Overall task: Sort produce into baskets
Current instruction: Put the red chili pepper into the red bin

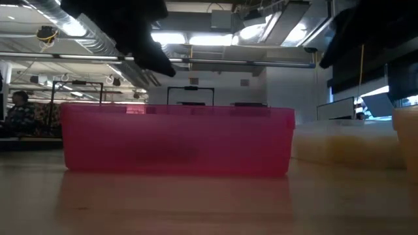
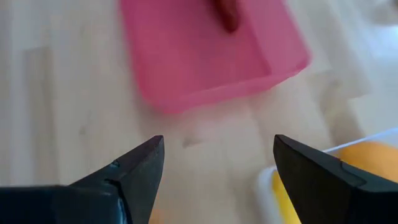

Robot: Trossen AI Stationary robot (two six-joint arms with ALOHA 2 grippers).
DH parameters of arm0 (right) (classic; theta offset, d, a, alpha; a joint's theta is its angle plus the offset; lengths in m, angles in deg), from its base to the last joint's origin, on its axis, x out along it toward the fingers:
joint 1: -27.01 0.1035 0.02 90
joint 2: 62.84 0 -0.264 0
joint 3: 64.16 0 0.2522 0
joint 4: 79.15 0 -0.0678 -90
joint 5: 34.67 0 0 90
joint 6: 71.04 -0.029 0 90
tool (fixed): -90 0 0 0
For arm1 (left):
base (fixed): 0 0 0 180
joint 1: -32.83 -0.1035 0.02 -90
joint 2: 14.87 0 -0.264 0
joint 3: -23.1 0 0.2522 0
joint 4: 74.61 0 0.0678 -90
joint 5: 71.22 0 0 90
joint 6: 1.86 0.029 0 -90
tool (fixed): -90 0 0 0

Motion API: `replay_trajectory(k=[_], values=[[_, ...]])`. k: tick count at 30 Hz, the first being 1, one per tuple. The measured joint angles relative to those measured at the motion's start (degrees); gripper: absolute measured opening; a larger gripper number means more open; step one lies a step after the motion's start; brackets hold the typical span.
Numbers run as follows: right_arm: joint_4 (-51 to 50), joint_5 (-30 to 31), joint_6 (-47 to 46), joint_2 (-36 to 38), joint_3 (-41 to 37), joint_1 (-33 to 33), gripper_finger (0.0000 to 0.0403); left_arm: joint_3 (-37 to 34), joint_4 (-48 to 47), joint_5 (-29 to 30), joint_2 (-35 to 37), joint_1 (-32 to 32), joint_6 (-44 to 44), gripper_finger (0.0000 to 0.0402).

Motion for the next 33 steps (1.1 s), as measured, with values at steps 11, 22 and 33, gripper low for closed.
replay_trajectory(k=[11,22,33], values=[[0.4,0.1,10.7,0.0,0.0,-14.4,0.0296,-12.8,16.5,-1.5,2.8,-0.1,1.8,0.0200],[-2.8,1.2,22.9,0.0,0.0,-29.9,0.0296,-15.0,21.1,5.1,2.7,-2.3,2.2,0.0200],[-12.0,-2.0,45.6,0.0,0.0,-46.4,0.0296,-14.9,21.6,5.2,2.7,-6.8,3.4,0.0200]])
